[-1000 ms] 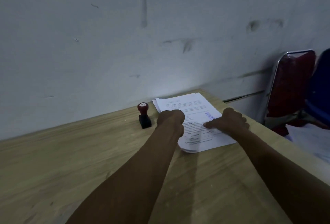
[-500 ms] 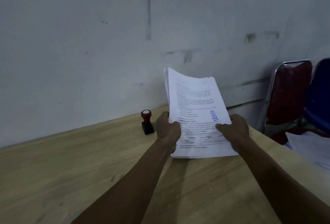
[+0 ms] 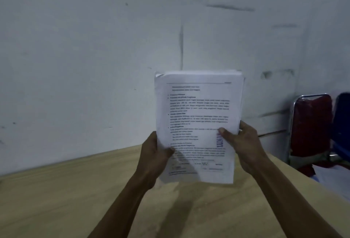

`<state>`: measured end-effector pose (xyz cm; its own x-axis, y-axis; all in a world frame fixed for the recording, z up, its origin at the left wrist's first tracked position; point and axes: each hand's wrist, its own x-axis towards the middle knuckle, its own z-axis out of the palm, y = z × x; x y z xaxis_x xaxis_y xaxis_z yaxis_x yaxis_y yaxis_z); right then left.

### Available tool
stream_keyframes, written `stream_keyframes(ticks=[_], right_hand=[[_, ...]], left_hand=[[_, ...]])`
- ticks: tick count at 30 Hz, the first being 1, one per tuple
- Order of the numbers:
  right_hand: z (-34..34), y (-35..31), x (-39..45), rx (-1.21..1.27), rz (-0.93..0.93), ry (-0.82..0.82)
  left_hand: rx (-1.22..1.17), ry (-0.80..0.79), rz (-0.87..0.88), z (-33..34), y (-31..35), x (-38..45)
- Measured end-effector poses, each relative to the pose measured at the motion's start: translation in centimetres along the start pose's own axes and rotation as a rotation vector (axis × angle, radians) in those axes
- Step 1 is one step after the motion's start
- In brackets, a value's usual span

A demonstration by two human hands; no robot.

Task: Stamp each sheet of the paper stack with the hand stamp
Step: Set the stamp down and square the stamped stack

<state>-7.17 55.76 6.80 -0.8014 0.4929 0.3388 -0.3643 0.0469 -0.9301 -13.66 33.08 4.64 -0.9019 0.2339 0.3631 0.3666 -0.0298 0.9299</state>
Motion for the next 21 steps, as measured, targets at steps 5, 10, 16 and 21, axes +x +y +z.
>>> stream_keyframes(ticks=[5, 10, 16, 21], right_hand=[[2.7, 0.6, -4.3, -0.006, -0.025, -0.08], [4.1, 1.2, -7.3, 0.004, 0.014, -0.111], [4.3, -0.5, -7.0, -0.028, -0.008, -0.11], [3.5, 0.0, -7.2, -0.009, 0.046, -0.072]], left_hand=[[0.06, 0.255, 0.126, -2.7, 4.7, -0.4], [0.05, 0.277, 0.139, -3.8, 5.8, -1.2], [0.022, 0.292, 0.165, -4.5, 6.8, -1.3], [0.064, 0.315, 0.098, -4.5, 5.9, -1.6]])
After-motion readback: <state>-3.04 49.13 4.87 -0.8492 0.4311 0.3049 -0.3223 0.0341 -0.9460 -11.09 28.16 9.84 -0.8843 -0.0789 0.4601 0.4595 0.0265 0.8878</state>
